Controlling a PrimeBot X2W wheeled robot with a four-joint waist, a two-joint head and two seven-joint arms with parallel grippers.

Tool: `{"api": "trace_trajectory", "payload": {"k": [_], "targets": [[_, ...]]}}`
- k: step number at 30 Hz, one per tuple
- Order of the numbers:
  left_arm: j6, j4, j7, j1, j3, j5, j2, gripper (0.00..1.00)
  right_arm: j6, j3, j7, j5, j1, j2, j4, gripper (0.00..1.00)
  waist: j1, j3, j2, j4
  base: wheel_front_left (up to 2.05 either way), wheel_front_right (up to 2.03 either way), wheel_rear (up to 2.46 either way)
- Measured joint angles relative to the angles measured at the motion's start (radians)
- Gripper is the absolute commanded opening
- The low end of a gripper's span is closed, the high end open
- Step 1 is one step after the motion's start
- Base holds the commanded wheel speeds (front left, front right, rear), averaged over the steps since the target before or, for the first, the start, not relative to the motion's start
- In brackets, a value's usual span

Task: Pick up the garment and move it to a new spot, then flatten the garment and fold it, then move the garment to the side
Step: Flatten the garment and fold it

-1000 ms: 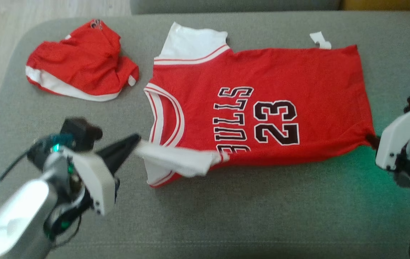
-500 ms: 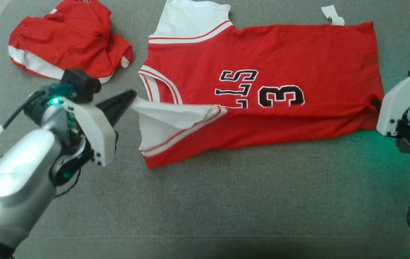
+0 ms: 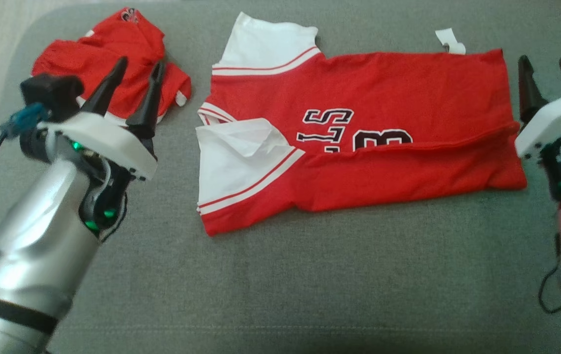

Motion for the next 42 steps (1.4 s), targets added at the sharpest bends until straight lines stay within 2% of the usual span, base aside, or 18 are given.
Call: {"api": "trace_trajectory", "payload": {"k": [4, 10, 12, 13, 15, 18, 25, 42], "targets": [[0.055, -0.053, -0.018, 0.097, 0.068, -0.003, -0.048, 1.0, 0.0, 0.019, -0.147, -0.031, 0.103, 0.011, -0.084, 1.0, 0.0, -0.036, 0.0, 0.009, 0.0, 0.0, 0.0], [0.126, -0.24, -0.018, 0.31, 0.236, 0.103, -0.153, 1.0, 0.0, 0.038, -0.297, -0.08, 0.304, 0.069, -0.208, 1.0, 0.0, -0.088, 0.0, 0.019, 0.0, 0.0, 0.0], [0.135, -0.285, -0.018, 0.393, 0.267, 0.151, -0.2, 1.0, 0.0, 0.02, -0.328, -0.093, 0.366, 0.096, -0.24, 1.0, 0.0, -0.104, 0.0001, 0.021, 0.0, 0.0, 0.0], [0.135, -0.285, -0.018, 0.393, 0.267, 0.151, -0.2, 1.0, 0.0, 0.02, -0.328, -0.093, 0.366, 0.096, -0.24, 1.0, 0.0, -0.104, 0.0001, 0.021, 0.0, 0.0, 0.0], [0.135, -0.302, -0.018, 0.472, 0.291, 0.184, -0.247, 1.0, 0.0, 0.002, -0.342, -0.11, 0.424, 0.12, -0.262, 1.0, 0.0, -0.119, 0.0, 0.023, 0.0, 0.0, 0.0], [0.133, -0.298, -0.018, 0.561, 0.314, 0.225, -0.288, 1.0, 0.0, -0.017, -0.353, -0.121, 0.486, 0.149, -0.287, 1.0, 0.0, -0.132, 0.0, 0.018, 0.0, 0.0, 0.0], [0.15, -0.127, -0.015, 0.579, 0.272, 0.308, -0.294, 1.0, 0.0, -0.033, -0.351, -0.148, 0.497, 0.166, -0.345, 1.0, 0.0, -0.115, 0.0, -0.009, 0.0, 0.0, 0.0], [0.158, 0.174, 0.124, 0.368, 0.211, 0.361, -0.277, 1.0, 0.0, -0.038, -0.295, -0.175, 0.447, 0.173, -0.462, 1.0, 0.0, -0.016, 0.0001, -0.095, 0.0, 0.0, 0.0]]}}
